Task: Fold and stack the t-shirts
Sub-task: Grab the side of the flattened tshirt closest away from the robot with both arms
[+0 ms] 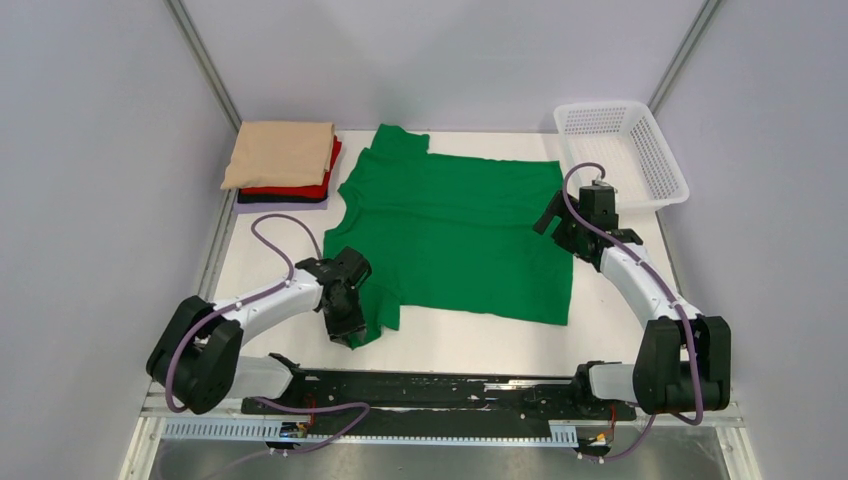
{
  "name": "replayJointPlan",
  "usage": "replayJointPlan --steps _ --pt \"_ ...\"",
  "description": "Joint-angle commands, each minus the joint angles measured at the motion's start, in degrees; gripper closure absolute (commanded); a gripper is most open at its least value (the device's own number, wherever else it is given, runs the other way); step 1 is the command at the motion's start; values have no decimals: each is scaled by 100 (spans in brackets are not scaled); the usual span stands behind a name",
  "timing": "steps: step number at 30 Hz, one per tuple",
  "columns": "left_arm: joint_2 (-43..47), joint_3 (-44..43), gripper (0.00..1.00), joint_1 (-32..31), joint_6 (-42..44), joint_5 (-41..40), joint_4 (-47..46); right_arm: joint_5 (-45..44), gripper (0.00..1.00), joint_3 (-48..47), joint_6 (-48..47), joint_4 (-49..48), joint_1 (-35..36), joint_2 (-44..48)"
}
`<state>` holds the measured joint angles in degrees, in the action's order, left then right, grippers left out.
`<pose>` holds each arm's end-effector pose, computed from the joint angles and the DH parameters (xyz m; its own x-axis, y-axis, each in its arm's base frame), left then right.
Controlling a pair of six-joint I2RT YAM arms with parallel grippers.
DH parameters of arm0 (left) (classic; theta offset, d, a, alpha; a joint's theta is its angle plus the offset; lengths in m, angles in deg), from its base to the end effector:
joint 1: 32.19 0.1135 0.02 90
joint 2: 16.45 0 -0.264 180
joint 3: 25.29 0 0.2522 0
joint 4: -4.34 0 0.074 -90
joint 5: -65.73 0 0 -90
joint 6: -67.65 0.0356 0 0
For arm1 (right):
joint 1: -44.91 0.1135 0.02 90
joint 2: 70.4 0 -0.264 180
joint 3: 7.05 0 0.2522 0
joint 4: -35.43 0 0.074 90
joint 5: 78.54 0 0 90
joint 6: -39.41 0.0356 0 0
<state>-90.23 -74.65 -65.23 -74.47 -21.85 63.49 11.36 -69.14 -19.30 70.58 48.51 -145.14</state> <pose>0.1569 -0.1039 0.1538 -0.9446 -0.3264 -0.0356 -0.3206 0.9403 -0.1142 0.2697 0.0169 0.2318 -0.6638 0.4786 -0.5747 0.3313 0.8771 0.3478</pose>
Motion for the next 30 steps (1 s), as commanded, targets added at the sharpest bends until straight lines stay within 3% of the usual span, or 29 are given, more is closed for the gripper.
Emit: replayJointPlan --steps 1,4,7,12,20,25,30 --pt "-493 -29 68 -211 -159 -205 -336 -354 0 49 -80 -24 -25 135" --pt "-592 -120 78 -294 -170 -364 -282 -501 0 76 -72 84 -26 154" --pt "-610 -252 100 -317 -132 -489 -117 -508 0 174 28 274 -30 291" --pt "-338 -290 100 -533 -148 -393 330 -153 0 417 338 956 -26 599" --pt "400 -358 100 -1009 -578 -571 1711 -414 1 887 760 2322 -25 1180" --pt "905 -301 100 -1021 -705 -499 1597 -87 1 1155 1408 2402 -26 1565" --pt "1160 -333 100 -1021 -690 -296 1133 -358 2 1475 1998 2551 -22 1765"
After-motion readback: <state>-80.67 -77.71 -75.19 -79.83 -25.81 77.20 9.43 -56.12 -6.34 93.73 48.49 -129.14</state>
